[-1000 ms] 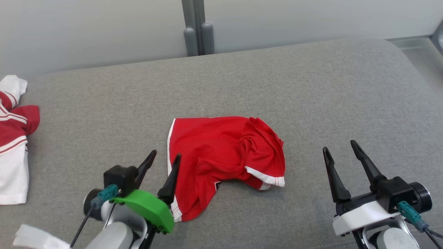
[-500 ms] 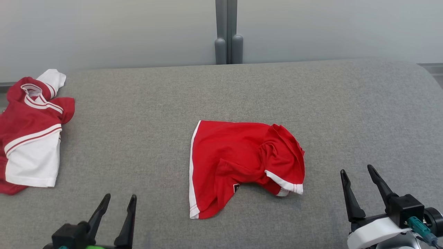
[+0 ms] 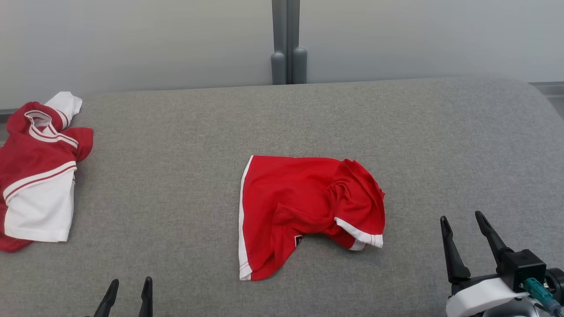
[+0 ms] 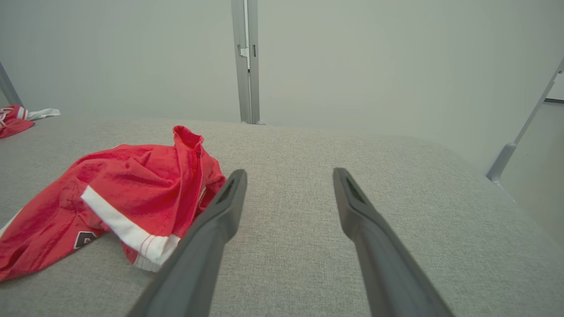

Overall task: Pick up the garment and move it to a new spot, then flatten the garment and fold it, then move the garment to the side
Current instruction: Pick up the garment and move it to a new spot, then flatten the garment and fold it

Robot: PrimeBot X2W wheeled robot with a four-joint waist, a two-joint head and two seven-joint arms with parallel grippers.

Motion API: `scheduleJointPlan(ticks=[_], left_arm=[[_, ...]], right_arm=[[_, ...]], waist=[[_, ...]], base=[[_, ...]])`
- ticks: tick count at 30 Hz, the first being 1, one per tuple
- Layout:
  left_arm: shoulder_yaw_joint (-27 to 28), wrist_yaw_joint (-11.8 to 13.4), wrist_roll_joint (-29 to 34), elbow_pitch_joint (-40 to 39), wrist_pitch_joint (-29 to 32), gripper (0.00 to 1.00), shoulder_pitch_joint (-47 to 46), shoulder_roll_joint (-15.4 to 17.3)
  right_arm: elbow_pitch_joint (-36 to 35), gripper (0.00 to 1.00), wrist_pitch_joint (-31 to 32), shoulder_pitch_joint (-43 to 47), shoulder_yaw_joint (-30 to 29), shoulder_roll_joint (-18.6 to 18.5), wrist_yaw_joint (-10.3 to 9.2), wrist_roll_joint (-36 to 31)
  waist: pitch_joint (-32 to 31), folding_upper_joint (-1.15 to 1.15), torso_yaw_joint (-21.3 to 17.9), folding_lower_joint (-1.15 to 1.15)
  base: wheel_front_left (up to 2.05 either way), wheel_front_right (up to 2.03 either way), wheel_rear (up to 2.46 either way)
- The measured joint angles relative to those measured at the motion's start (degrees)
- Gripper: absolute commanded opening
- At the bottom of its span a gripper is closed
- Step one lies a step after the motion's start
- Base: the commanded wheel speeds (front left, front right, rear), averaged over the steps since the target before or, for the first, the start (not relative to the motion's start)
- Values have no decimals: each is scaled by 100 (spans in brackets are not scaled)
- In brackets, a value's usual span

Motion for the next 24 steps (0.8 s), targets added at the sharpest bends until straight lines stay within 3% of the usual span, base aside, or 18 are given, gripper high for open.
scheduleJointPlan(ticks=[7, 24], left_arm=[[208, -52, 202, 33, 0, 100, 44, -231], [83, -54, 174, -57, 0, 100, 40, -153]], right_arm=[[40, 100, 0, 4, -37, 11, 0, -7], [64, 100, 0, -13, -31, 63, 0, -15]], waist=[[2, 0, -57, 0], [17, 0, -24, 0]], base=[[0, 0, 0], [0, 0, 0]])
